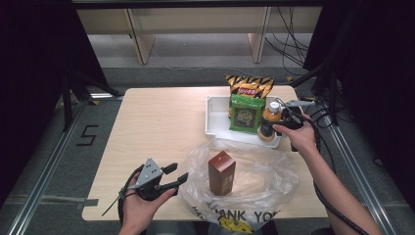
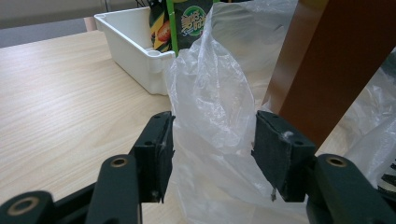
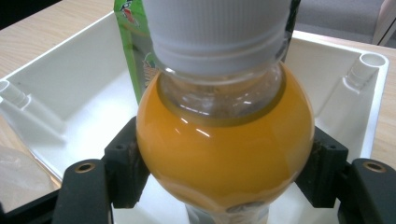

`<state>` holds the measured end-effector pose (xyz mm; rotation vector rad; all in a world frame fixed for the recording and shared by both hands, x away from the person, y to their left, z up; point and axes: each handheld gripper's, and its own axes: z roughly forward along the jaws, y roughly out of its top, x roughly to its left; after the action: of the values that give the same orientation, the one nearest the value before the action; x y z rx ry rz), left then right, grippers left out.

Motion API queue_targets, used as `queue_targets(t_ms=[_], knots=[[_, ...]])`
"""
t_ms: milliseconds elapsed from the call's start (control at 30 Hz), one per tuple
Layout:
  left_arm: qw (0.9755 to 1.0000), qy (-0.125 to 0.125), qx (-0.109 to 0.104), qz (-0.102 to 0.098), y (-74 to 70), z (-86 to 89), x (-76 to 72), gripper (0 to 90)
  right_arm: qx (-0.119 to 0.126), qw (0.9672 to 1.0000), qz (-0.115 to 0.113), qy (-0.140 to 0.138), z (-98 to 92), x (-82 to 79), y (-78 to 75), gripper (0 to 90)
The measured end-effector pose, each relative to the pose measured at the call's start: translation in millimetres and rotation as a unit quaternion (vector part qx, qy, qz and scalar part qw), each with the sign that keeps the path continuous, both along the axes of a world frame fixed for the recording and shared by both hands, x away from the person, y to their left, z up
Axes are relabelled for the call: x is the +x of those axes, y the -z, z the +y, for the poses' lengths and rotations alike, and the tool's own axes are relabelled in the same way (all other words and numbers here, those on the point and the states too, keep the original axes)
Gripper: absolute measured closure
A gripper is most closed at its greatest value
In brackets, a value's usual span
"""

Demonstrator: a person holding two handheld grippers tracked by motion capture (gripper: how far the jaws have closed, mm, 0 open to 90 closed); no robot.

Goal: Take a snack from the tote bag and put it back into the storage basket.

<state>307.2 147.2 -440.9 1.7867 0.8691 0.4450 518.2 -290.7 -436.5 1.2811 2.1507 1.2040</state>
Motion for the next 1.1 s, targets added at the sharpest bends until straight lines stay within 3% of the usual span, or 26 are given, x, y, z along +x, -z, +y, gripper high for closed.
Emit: queue_targets(t_ms=[367, 633, 1100], knots=[[1.0000, 0.003, 0.001, -0.001, 0.0, -0.5, 0.1, 46.9, -0.013, 0.9998, 0.011, 0.002, 2.3, 0.3, 4.3, 30.8], [1.0000, 0.003, -0.001, 0.000, -0.2, -1.5, -0.1, 46.9, -0.048, 0.9988, -0.003, -0.006, 0.4, 0.2, 1.7, 30.3], [1.0000, 0.000, -0.009, 0.003, -0.6, -3.1, -0.5, 46.7, -0.054, 0.9982, -0.025, -0.004, -5.1, -17.8, -16.7, 28.5]])
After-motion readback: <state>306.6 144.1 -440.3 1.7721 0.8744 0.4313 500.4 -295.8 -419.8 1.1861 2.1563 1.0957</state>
